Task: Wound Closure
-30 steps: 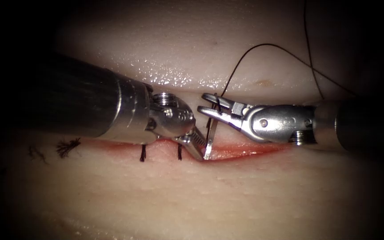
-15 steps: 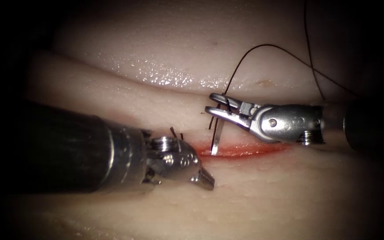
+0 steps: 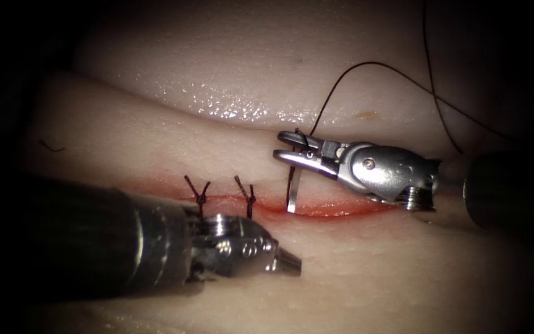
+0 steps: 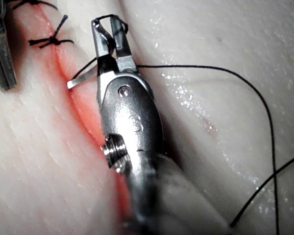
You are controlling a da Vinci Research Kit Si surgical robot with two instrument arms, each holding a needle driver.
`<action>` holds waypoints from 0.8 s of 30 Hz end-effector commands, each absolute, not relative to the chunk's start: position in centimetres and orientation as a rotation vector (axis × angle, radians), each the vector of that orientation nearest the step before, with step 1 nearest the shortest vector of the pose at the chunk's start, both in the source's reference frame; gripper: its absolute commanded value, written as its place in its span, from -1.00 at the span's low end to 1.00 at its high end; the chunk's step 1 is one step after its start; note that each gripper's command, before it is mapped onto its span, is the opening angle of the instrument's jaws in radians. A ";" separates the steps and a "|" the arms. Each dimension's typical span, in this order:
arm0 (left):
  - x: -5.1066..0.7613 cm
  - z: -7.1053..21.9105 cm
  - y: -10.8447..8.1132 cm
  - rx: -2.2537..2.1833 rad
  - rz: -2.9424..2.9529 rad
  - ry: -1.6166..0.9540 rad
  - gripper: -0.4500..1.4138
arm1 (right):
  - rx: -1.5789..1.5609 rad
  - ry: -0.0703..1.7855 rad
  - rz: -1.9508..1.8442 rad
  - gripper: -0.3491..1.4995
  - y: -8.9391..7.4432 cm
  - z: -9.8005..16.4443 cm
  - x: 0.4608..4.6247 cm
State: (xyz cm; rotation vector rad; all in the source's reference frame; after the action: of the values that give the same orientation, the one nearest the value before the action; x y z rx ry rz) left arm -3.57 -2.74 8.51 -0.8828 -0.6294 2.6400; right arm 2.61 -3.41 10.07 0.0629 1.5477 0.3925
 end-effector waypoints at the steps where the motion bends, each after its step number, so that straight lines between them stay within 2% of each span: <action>1: -3.62 8.6 -2.8 -0.880 2.627 -0.590 -0.93 | 0.072 1.552 0.401 -1.00 -3.4 10.1 2.69; 7: -3.54 8.7 -2.8 -0.906 2.565 -0.456 -0.98 | 0.088 1.558 0.420 -1.00 -3.4 10.1 2.69; 24: -3.57 8.7 -3.0 -0.959 2.544 -0.491 -1.00 | 0.109 1.536 0.410 -1.00 -3.3 10.2 2.65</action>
State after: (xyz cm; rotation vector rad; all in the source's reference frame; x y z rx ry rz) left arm -3.52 -3.01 8.61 -0.9589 -0.4891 2.5431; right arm 2.57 -3.30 10.11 0.1076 1.5329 0.4123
